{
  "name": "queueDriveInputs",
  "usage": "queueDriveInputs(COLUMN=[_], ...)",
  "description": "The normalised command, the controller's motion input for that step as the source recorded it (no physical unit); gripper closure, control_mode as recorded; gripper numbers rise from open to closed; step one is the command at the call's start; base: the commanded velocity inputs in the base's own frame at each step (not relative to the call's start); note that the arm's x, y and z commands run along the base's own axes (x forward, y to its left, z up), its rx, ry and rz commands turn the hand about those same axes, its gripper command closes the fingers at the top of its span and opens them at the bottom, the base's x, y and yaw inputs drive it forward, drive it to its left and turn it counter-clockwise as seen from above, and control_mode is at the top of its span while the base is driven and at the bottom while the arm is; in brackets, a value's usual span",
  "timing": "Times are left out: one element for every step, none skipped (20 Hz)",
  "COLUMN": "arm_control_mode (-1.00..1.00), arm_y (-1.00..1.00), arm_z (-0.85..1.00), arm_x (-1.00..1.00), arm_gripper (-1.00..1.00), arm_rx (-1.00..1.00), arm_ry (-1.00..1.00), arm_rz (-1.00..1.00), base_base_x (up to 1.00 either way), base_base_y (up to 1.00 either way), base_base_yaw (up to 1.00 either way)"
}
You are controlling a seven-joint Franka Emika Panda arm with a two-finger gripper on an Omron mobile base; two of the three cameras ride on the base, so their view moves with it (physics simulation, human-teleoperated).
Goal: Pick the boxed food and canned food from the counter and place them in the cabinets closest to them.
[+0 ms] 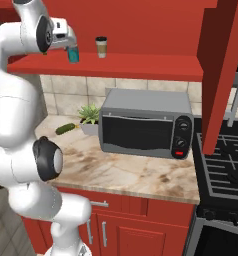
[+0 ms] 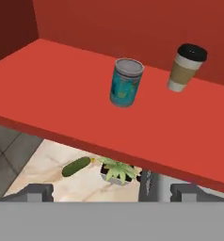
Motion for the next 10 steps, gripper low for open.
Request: queueDriveInputs(arm_control_mode=[-1.00, -1.00, -1.00, -1.00, -1.00, -1.00, -1.00, -1.00, -1.00, -1.00], arm_y=[-0.34, -0.35, -0.30, -0.28, -0.27, -0.26, -0.22, -0.22, -0.22, -0.22], arm_z=[-0.06, 0.00, 0.00, 0.00, 0.00, 0.00, 0.04, 0.03, 0.03, 0.04], arm_x=[-1.00, -1.00, -1.00, -0.89, -0.86, -0.84, -0.80, -0.79, -0.79, -0.79], arm_gripper=[-1.00, -1.00, -1.00, -1.00, -1.00, -1.00, -1.00, -1.00, -1.00, -1.00], arm_rx=[0.13, 0.15, 0.18, 0.21, 0.22, 0.21, 0.17, 0.15, 0.14, 0.13], arm_ry=[-0.24, -0.25, -0.28, -0.33, -0.35, -0.36, -0.38, -0.38, -0.36, -0.35], arm_rz=[0.00, 0.00, 0.00, 0.00, 0.00, 0.00, 0.00, -0.01, -0.02, -0.02], base_base_x=[0.00, 0.00, 0.00, 0.00, 0.00, 0.00, 0.00, 0.00, 0.00, 0.00], base_base_y=[0.00, 0.00, 0.00, 0.00, 0.00, 0.00, 0.00, 0.00, 0.00, 0.00], base_base_yaw=[0.00, 0.00, 0.00, 0.00, 0.00, 0.00, 0.00, 0.00, 0.00, 0.00])
